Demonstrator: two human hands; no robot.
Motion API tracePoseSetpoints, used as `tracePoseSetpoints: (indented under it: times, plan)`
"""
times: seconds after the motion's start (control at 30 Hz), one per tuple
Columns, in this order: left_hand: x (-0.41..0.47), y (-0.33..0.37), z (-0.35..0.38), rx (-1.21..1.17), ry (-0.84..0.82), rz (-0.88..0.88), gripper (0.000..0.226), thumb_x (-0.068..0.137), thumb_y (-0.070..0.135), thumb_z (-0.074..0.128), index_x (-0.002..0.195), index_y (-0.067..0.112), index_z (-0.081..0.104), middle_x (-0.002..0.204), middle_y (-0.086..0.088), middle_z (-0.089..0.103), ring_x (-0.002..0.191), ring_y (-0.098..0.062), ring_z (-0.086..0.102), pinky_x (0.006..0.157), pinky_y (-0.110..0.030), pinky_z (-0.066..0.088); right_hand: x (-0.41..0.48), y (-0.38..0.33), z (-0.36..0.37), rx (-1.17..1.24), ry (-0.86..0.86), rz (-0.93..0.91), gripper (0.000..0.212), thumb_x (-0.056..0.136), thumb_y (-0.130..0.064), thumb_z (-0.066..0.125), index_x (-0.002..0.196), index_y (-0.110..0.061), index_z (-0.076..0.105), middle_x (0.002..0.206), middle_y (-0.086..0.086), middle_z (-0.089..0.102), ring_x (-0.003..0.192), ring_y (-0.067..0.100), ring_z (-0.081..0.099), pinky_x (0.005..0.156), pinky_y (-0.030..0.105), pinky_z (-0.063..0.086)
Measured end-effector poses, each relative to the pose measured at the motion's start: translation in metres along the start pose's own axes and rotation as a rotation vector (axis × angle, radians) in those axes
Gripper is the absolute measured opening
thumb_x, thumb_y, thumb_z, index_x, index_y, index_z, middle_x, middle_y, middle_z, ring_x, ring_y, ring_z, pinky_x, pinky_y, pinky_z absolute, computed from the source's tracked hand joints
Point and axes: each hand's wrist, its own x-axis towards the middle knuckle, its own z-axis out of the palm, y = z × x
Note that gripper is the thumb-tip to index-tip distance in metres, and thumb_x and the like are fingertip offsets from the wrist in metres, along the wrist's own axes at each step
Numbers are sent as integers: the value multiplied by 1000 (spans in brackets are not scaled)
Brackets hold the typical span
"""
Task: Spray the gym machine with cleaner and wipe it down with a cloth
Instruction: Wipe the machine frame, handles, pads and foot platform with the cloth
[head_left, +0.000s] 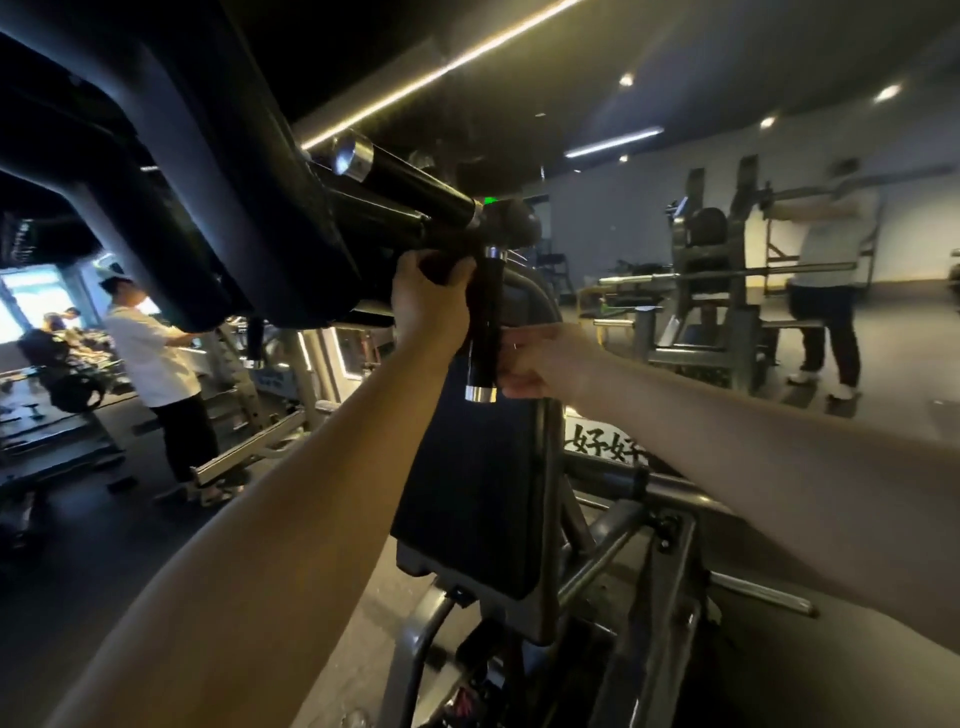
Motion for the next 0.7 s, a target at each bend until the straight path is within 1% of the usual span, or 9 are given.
tracePoseSetpoints:
  times: [0.07, 0.1, 0.17, 0.27, 0.33, 0.4, 0.5, 0.6, 0.7]
  plan:
    - [5, -1, 4, 10, -78, 52, 42, 95, 32, 72, 133, 20, 58, 112, 12, 63, 91, 3, 59, 69, -12, 41, -1, 4, 1, 28, 19, -3, 29, 93, 6, 65, 116, -11, 69, 92, 8, 80, 91, 24, 78, 85, 38, 64]
    - [8, -2, 4, 41, -121, 82, 43, 94, 31, 73, 132, 20, 58, 110, 13, 63, 90, 4, 59, 67, -10, 41, -2, 6, 2, 39, 20, -12, 29, 93, 8, 64, 114, -12, 69, 90, 7, 80, 92, 24, 78, 86, 38, 63]
    - [13, -5, 0, 95, -181, 117, 44, 93, 29, 76, 131, 21, 55, 109, 13, 60, 88, 5, 57, 65, -10, 40, -3, 10, 3, 45, -6, -45, 32, 93, 11, 61, 110, -14, 69, 98, 9, 79, 98, 26, 76, 88, 38, 62]
    - [16, -12, -11, 140, -256, 142, 44, 93, 28, 75, 130, 22, 52, 114, 11, 58, 90, 4, 54, 68, -17, 41, -4, 12, 5, 16, -26, -61, 47, 89, 18, 57, 127, -9, 66, 111, 10, 77, 103, 22, 76, 88, 35, 62]
    - [14, -17, -15, 166, -285, 163, 44, 94, 27, 73, 131, 23, 51, 117, 10, 55, 93, 0, 54, 74, -20, 45, -3, 14, 6, -15, -12, -61, 49, 88, 22, 51, 123, -9, 67, 107, 8, 79, 102, 20, 76, 89, 34, 62]
    - [11, -25, -17, 187, -294, 177, 45, 94, 26, 73, 132, 23, 51, 123, 7, 55, 107, -11, 56, 88, -31, 51, -2, 15, 6, -40, 16, -60, 52, 87, 24, 47, 120, -10, 68, 105, 7, 79, 101, 20, 76, 92, 36, 61]
    - [4, -34, -22, 245, -293, 207, 44, 93, 23, 74, 131, 24, 53, 131, 5, 56, 123, -18, 55, 102, -39, 49, -1, 16, 8, -81, 49, -67, 54, 87, 23, 47, 128, -7, 67, 107, 9, 79, 101, 19, 76, 90, 33, 61]
    - [-5, -41, -27, 283, -301, 214, 40, 94, 20, 73, 129, 22, 54, 125, 7, 57, 116, -12, 53, 95, -30, 45, -2, 18, 9, -92, 61, -72, 56, 87, 23, 46, 128, -7, 68, 108, 10, 78, 100, 20, 76, 84, 29, 62]
    - [-14, -44, -35, 317, -349, 188, 36, 94, 20, 73, 125, 20, 54, 113, 9, 52, 107, -10, 51, 88, -29, 43, -10, 13, 12, -65, 56, -53, 45, 94, 15, 49, 121, -14, 71, 111, 9, 77, 103, 20, 75, 85, 31, 62]
